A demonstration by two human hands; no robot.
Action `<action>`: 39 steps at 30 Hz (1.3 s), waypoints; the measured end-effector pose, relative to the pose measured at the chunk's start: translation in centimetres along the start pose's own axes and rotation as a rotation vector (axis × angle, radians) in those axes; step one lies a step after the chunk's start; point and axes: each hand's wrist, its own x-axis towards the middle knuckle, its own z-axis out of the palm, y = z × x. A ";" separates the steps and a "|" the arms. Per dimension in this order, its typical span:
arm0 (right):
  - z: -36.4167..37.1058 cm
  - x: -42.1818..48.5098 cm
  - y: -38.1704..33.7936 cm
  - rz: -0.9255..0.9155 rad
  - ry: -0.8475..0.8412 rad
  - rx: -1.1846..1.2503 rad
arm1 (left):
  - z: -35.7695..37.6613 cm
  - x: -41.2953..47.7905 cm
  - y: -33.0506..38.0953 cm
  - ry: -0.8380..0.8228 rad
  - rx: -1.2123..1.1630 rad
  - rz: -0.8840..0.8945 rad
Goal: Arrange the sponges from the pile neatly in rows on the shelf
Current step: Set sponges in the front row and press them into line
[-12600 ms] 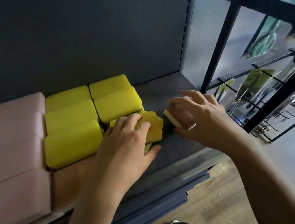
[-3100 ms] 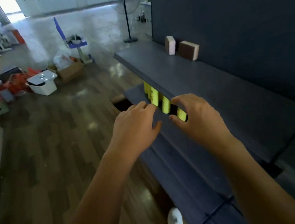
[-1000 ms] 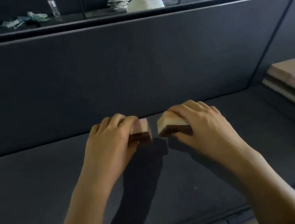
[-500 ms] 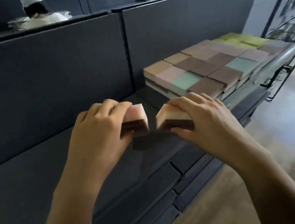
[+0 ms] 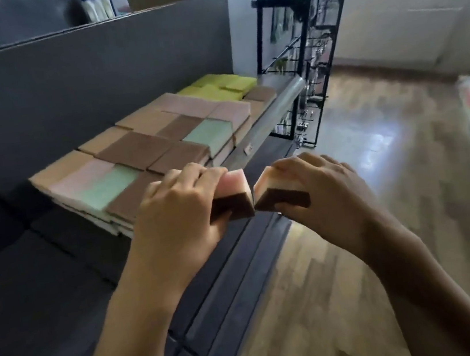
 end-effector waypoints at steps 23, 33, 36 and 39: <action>2.1 24.4 24.3 0.185 0.043 -0.066 | 18.9 33.2 4.5 0.020 -0.206 0.099; 6.2 39.6 32.1 -0.142 -0.015 0.078 | 23.7 42.9 2.1 0.071 0.008 -0.170; 7.3 44.7 32.1 -0.297 -0.028 0.142 | 24.1 44.5 0.2 0.067 0.103 -0.320; 8.5 48.3 31.8 -0.416 -0.105 0.170 | 23.7 45.0 -1.3 0.069 0.167 -0.464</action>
